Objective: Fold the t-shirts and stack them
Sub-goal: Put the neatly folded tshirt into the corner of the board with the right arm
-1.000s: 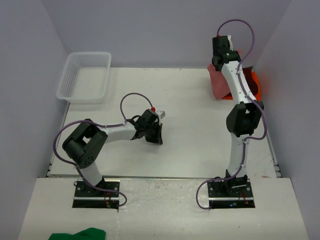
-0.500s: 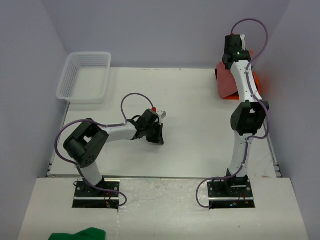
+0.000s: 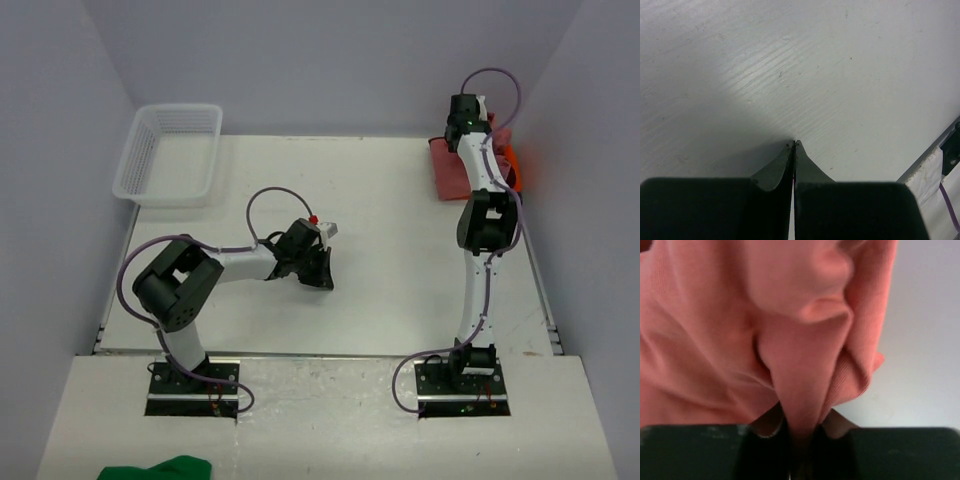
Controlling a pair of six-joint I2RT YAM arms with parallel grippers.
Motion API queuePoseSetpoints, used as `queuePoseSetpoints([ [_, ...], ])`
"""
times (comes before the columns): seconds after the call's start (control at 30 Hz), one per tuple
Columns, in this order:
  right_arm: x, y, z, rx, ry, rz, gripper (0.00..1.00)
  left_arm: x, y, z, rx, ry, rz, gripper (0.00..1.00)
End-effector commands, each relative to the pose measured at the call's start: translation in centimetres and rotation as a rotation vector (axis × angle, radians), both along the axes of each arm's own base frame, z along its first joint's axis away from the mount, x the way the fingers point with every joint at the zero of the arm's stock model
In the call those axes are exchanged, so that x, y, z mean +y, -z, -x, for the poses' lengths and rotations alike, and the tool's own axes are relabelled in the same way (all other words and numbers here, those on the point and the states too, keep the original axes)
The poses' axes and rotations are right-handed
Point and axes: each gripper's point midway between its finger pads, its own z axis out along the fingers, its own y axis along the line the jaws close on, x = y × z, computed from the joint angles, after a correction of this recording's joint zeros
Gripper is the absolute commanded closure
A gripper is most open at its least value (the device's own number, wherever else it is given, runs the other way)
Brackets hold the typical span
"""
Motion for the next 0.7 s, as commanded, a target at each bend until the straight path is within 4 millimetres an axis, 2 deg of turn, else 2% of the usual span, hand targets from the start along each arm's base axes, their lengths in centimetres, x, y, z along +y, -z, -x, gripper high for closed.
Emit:
queuePoseSetpoints([
  [0.0,-3.9,-4.4,-2.0,-0.156,0.076,0.139,0.8,1.3,3.0,1.9,0.062,0.011,-0.096,1.0],
  [0.03,-4.5,-4.1,-2.1,-0.152,0.089,0.157,0.77,1.4,3.1,2.1,0.066,0.012,-0.1,1.0],
  [0.07,-5.6,-5.2,-2.4,-0.202,0.109,0.167,0.69,1.4,3.3,2.5,0.072,0.018,-0.105,1.0],
  [0.1,-6.0,-5.8,-2.6,-0.218,0.114,0.184,0.35,1.4,3.4,2.6,0.075,0.02,-0.107,1.0],
  [0.17,-6.5,-8.2,-2.9,-0.292,0.142,0.229,0.03,1.5,3.5,3.0,0.077,0.026,-0.117,1.0],
  [0.23,-5.8,-10.0,-3.1,-0.334,0.127,0.225,0.01,1.5,3.6,3.2,0.078,0.027,-0.128,1.0],
  [0.27,-4.7,-11.9,-3.2,-0.373,0.105,0.217,0.01,1.5,3.4,3.2,0.068,0.026,-0.134,1.0],
  [0.33,-3.0,-14.3,-3.0,-0.425,0.085,0.211,0.01,1.4,3.0,3.3,0.06,0.012,-0.135,1.0],
  [0.37,-1.0,-15.0,-3.1,-0.436,0.058,0.209,0.01,1.2,3.0,3.5,0.054,0.012,-0.141,1.0],
  [0.4,0.0,-17.9,-2.4,-0.48,0.045,0.209,0.01,1.1,2.7,3.5,0.045,0.008,-0.143,1.0],
  [0.47,4.9,-19.7,-2.2,-0.492,-0.037,0.182,0.01,0.7,2.0,3.4,0.003,-0.007,-0.157,1.0],
  [0.5,6.6,-21.7,-1.3,-0.54,-0.053,0.143,0.01,0.7,1.6,3.2,-0.021,-0.016,-0.166,1.0],
  [0.53,8.0,-21.4,-0.3,-0.492,-0.086,0.107,0.01,0.8,0.9,3.2,-0.037,-0.025,-0.175,1.0],
  [0.57,10.5,-21.6,0.3,-0.498,-0.129,0.048,0.01,0.6,0.4,2.8,-0.073,-0.036,-0.185,1.0],
  [0.6,13.0,-22.9,1.2,-0.572,-0.18,-0.116,0.01,0.4,-0.2,2.6,-0.091,-0.042,-0.184,1.0],
  [0.63,14.6,-22.0,2.7,-0.523,-0.217,-0.216,0.01,0.4,-1.4,2.4,-0.12,-0.048,-0.176,1.0],
  [0.67,18.1,-19.8,3.1,-0.5,-0.284,-0.419,0.01,0.4,-2.3,1.7,-0.181,-0.077,-0.197,1.0],
])
